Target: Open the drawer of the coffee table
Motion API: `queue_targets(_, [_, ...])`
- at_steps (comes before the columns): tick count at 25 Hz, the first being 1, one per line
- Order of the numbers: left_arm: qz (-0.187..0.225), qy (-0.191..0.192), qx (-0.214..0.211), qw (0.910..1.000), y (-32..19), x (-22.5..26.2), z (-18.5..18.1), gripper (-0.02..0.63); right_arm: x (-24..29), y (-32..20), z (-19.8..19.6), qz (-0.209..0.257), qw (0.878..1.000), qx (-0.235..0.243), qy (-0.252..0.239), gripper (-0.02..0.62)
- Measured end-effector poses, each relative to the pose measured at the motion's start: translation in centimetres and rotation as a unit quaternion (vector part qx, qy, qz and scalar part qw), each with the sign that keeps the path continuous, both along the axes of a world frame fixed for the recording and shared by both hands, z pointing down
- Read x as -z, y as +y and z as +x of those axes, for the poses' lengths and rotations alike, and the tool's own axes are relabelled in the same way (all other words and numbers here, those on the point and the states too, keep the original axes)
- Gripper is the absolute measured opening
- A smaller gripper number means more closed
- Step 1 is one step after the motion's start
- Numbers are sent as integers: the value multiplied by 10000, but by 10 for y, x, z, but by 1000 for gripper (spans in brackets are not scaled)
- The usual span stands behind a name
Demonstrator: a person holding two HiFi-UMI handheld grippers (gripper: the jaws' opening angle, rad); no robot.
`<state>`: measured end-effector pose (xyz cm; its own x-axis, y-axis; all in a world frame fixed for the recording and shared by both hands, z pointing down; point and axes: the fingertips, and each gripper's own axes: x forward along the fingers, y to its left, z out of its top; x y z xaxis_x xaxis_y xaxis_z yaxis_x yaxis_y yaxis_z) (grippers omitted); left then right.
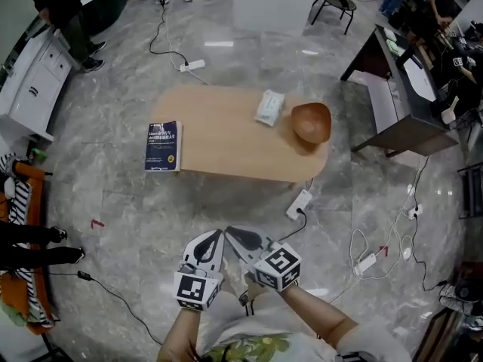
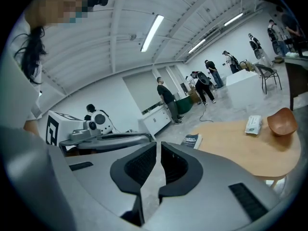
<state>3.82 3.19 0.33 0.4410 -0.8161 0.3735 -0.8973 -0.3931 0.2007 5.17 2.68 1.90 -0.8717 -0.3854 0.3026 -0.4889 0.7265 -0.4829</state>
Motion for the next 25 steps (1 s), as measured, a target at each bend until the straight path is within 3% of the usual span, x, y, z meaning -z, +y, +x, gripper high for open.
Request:
queue_targets(5, [45, -38, -84, 9999, -28, -22, -19, 8, -33, -26, -22, 100, 9999, 24, 99, 23])
queue_targets(9, [-21, -339, -68, 9994, -44, -65, -45, 8, -61, -43, -41, 306, 9995, 38, -93, 23])
queue_targets(16, [15, -333, -38, 9994, -71, -135, -78, 8, -133, -57, -66, 285, 9995, -33, -140, 23])
queue_targets(25, [156, -315, -227, 9991, -96, -206, -86, 8, -207, -84, -85, 205, 9983, -410, -352, 23])
